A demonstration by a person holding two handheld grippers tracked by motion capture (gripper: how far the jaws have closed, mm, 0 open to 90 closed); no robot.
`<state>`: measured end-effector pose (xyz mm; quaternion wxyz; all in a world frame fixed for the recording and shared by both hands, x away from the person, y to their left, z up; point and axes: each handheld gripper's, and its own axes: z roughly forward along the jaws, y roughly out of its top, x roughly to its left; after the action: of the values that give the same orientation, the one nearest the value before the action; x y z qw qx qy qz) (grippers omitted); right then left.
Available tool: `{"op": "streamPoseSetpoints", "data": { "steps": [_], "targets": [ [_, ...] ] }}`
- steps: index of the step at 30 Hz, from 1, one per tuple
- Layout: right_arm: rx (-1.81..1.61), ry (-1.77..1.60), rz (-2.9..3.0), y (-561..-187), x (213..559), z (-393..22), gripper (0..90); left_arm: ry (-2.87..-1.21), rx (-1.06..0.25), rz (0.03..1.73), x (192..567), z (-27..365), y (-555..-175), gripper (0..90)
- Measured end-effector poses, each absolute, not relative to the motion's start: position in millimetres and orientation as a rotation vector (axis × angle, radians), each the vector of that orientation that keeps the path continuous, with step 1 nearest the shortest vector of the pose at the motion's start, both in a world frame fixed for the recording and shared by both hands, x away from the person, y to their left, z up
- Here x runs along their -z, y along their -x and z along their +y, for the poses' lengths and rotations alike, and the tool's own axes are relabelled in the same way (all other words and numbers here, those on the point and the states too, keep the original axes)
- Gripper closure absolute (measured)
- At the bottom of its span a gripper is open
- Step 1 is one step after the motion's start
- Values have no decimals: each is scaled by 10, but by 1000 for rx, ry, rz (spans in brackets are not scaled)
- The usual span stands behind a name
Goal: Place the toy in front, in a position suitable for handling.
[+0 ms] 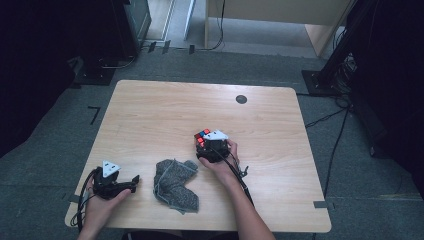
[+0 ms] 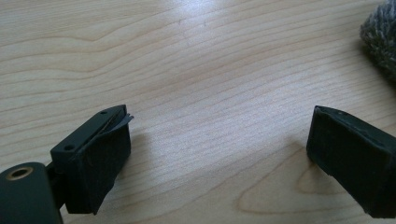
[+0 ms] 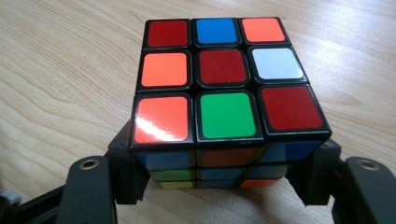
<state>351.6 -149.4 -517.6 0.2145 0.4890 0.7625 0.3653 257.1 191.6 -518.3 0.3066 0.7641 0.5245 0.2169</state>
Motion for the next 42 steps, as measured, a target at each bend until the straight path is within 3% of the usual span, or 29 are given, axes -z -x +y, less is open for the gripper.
{"op": "streamPoseSetpoints", "data": {
  "steps": [13,19,22,28,33,42],
  "targets": [
    [-1061,-1358,2100,-3434,5066,-1628,344,-2022,-574,1387,5182,1917,-2572,64],
    [-1052,-1318,2097,-3241,4964,-1757,344,-2016,-577,1392,5182,1915,-2571,65],
    [-1046,-1318,2094,-3136,4930,-1848,344,-1999,-586,1408,5167,1941,-2560,127],
    [-1087,-1335,2079,-2855,4840,-2097,344,-1940,-505,1408,5119,1969,-2557,135],
    [-1106,-1352,2075,-2693,4810,-2221,344,-1907,-469,1312,4972,1797,-2526,137],
    [-1101,-1352,2064,-2347,4800,-2425,343,-1990,-394,1034,4772,1285,-2428,141]
  ]
}}
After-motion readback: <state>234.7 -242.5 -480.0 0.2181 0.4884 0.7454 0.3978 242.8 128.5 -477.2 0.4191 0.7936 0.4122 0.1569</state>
